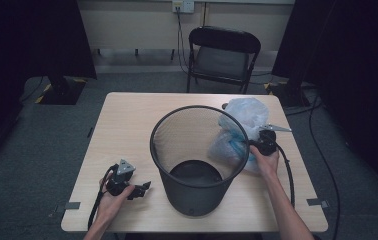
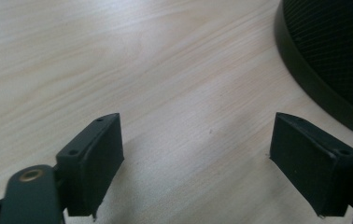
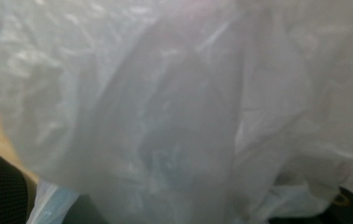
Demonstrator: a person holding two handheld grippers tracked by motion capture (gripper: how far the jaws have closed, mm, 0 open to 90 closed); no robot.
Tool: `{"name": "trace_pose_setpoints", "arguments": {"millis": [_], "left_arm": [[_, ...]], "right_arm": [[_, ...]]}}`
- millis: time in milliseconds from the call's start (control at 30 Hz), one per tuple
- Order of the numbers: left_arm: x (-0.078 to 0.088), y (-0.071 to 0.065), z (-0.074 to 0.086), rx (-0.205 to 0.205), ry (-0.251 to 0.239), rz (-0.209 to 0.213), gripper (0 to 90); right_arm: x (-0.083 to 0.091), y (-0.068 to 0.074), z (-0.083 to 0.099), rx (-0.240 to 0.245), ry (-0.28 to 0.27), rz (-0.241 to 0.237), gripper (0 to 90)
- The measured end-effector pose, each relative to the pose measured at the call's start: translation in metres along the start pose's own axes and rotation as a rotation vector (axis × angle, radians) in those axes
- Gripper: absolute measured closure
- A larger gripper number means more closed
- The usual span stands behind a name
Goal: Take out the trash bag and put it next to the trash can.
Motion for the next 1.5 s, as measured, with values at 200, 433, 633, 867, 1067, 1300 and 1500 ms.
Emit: {"name": "trace_pose_setpoints", "arguments": {"millis": [200,433,633,867,1067,1300,1500], "left_arm": [[-0.002,-0.001,0.005,0.021,-0.030,-0.024,17.4],[-0.005,-0.006,0.007,0.009,-0.040,-0.048,13.1],[-0.005,-0.006,0.006,0.008,-0.040,-0.050,13.0],[-0.005,-0.006,0.006,0.008,-0.040,-0.049,12.9],[-0.005,-0.006,0.006,0.008,-0.039,-0.050,12.9],[-0.005,-0.006,0.006,0.009,-0.039,-0.050,12.9],[-0.005,-0.006,0.006,0.009,-0.039,-0.050,12.9]], "right_arm": [[-0.015,0.007,-0.010,0.024,0.019,0.039,79.0],[-0.022,0.011,-0.016,0.007,0.016,0.044,62.0],[-0.013,0.017,-0.024,-0.003,0.020,0.005,37.9],[0.008,0.026,-0.033,0.001,-0.004,-0.014,23.1],[0.029,0.028,-0.037,0.008,-0.028,-0.029,18.8],[0.050,0.030,-0.039,0.018,-0.057,-0.040,17.7],[0.067,0.029,-0.046,0.036,-0.081,-0.031,17.2]]}}
Point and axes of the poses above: each handheld gripper's, and its own axes: x roughly backward along the jaws, z roughly out of its underside, y roughly to its left, the point moved 1 cm from there along -x, roughly forward along the jaws, and after that the axes turned 4 degrees about x, right-handed, at the moved point
